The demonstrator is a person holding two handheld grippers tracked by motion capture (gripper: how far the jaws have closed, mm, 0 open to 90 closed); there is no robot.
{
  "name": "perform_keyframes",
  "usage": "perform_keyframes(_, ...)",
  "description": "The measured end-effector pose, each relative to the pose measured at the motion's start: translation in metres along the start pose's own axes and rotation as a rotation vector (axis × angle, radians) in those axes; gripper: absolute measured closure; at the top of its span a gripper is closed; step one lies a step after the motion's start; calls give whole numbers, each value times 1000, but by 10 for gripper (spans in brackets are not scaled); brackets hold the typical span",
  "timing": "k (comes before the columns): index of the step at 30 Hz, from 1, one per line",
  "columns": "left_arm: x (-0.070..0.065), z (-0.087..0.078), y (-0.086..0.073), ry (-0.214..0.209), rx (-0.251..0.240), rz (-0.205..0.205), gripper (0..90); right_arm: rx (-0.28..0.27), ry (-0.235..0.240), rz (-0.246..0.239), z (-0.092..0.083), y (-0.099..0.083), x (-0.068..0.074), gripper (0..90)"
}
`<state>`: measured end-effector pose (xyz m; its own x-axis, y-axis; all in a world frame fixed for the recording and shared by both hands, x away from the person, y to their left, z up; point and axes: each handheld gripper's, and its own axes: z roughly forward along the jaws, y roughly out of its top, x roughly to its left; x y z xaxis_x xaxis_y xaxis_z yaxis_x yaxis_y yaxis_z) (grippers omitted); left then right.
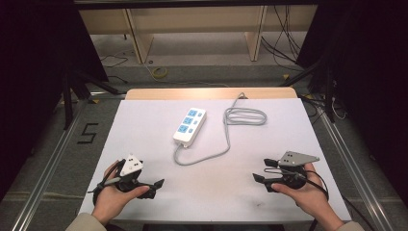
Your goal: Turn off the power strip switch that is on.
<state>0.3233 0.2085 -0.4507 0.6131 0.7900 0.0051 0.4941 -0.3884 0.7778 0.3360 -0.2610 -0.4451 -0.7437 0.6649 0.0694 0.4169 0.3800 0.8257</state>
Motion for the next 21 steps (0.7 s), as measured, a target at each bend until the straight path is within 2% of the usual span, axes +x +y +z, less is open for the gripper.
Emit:
perform_keyframes(5,-2,2,-1,6,29,16,7,3,-6,-7,-3,0,2,297)
perform_keyframes(10,-1,1,-2,14,29,11,17,-2,-6,-18,-2,3,5,322)
perform_keyframes(17,0,3,-1,8,30,8,29,-18,-14,-30,2,9,4,427)
perform_keyframes(21,1,2,0,17,17,2,41,-16,-31,-34,6,15,3,531)
